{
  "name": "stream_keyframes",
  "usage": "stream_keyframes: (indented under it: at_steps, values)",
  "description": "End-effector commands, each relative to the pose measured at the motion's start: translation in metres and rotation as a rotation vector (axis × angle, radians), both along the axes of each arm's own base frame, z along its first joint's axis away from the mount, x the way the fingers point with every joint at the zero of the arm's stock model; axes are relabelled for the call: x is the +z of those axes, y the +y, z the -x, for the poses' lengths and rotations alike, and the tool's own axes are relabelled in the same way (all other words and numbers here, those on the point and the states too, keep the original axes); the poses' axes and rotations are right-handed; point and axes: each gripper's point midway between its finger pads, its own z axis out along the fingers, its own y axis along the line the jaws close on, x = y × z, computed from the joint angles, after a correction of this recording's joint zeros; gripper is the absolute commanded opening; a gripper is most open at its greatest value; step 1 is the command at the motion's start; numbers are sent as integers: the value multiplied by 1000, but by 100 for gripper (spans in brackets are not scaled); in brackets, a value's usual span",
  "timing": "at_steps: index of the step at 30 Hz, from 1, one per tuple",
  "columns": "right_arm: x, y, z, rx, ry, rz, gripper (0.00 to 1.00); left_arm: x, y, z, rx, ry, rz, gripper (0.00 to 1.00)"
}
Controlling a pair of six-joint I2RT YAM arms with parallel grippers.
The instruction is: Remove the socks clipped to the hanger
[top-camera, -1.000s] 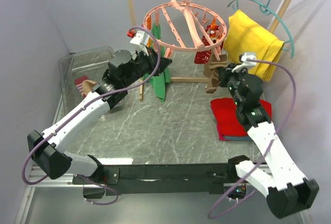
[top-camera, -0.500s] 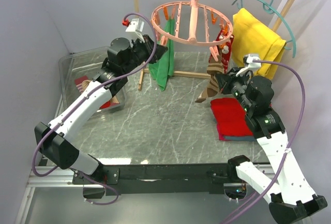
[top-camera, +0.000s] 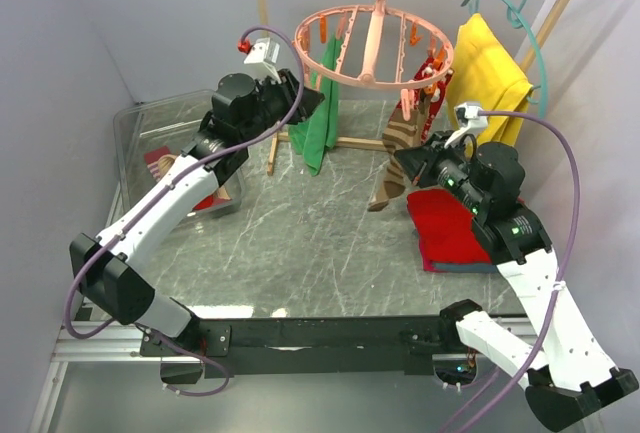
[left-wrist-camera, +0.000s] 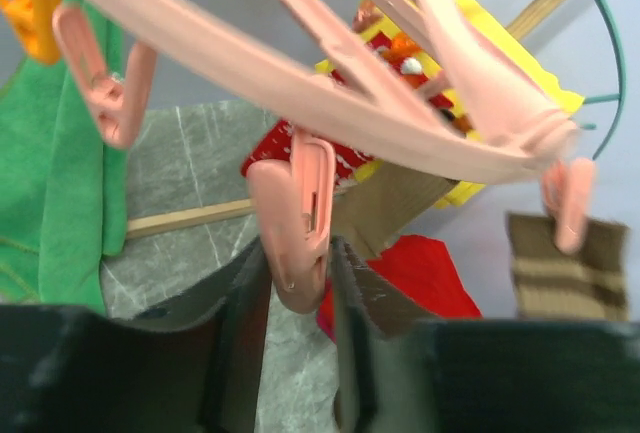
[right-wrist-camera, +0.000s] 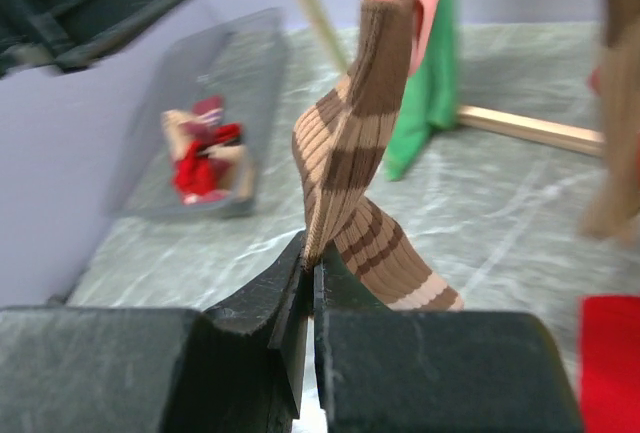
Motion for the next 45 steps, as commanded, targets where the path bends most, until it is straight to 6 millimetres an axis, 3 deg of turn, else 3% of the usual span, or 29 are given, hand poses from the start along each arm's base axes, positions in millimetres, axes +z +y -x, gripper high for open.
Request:
stream_keyframes:
  at_steps: [1,2,6,8,10,11,13,14,15,16,18,22,26,27,35,39,45]
  values:
    - [39,20,24,110,-51,-70,8,15,8,1,21,-21,-6,45]
    - [40,23,25,120,-46,-75,8,8,8,4,10,-13,-11,50]
    - [44,32,31,161,-36,-93,9,26,13,37,-63,-76,46,69]
    - [44,36,32,169,-28,-98,9,22,10,53,-128,-79,53,76]
    - [44,38,32,167,-22,-100,9,27,10,74,-194,-86,67,94]
    - [44,38,32,165,-18,-102,9,17,9,80,-217,-68,60,94]
    - [44,37,32,158,-18,-113,9,19,10,100,-275,-68,86,94]
    - [45,38,33,160,-24,-120,9,2,9,106,-297,-35,84,94]
    - [44,38,33,159,-22,-123,9,13,11,119,-332,-75,123,94]
    - [44,38,33,159,-18,-127,9,-5,6,127,-369,-48,121,94]
    - [43,40,32,163,-12,-128,9,-2,2,148,-439,-93,143,94]
    - [39,41,29,157,7,-126,10,-38,-32,181,-511,-94,76,95]
    - [40,42,28,155,20,-129,10,-60,-56,184,-453,-123,9,97]
    - [42,41,28,152,18,-133,10,-68,-59,173,-383,-130,-17,98]
    - [37,43,29,158,51,-134,12,-110,-94,162,-289,-148,-185,98]
    - [38,44,34,173,48,-141,14,-125,-103,152,-253,-139,-252,96]
    - [34,44,38,180,63,-153,16,-127,-116,146,-266,-136,-266,86]
